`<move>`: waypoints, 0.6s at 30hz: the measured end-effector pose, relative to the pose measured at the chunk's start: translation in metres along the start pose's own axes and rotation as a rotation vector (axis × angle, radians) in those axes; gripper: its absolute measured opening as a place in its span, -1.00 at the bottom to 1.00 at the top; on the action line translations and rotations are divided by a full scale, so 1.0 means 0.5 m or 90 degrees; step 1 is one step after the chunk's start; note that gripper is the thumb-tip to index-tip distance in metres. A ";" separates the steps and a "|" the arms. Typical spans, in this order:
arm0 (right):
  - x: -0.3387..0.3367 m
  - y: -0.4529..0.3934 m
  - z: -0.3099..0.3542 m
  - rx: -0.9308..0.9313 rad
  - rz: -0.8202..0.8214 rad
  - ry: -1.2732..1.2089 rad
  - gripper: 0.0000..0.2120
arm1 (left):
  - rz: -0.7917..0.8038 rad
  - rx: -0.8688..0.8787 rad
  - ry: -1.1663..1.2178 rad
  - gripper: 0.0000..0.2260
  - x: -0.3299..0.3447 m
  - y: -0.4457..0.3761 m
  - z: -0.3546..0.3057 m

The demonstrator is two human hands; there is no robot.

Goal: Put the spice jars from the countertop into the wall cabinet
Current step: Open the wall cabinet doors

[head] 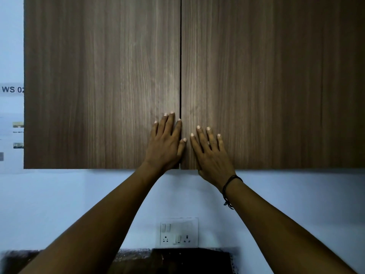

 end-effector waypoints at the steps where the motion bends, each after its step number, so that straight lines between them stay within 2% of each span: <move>1: -0.002 0.002 0.000 -0.007 -0.002 0.001 -0.05 | -0.008 -0.006 0.016 -0.43 -0.002 0.000 -0.002; 5: -0.023 0.015 -0.013 -0.028 -0.014 -0.001 -0.06 | -0.101 -0.081 0.170 -0.48 -0.026 -0.011 -0.028; 9: -0.060 0.038 -0.034 -0.059 -0.040 -0.023 -0.03 | -0.216 -0.188 0.528 -0.60 -0.063 -0.042 -0.065; 12: -0.093 0.060 -0.051 -0.099 -0.073 -0.039 -0.08 | -0.320 -0.294 0.758 -0.71 -0.096 -0.063 -0.095; 15: -0.141 0.084 -0.070 -0.157 -0.093 -0.129 -0.14 | -0.393 -0.333 0.866 -0.71 -0.124 -0.067 -0.118; 18: -0.213 0.100 -0.083 -0.086 -0.089 -0.292 -0.20 | -0.418 -0.317 0.919 -0.73 -0.157 -0.068 -0.140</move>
Point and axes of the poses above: each hand's wrist, its own y-axis away from the middle knuckle, its own x-axis out of the palm, z = x × y, the point moved 1 cm from there along -y, towards the middle knuckle, and after that the axes turned 15 degrees about x, right-handed, at the moved point
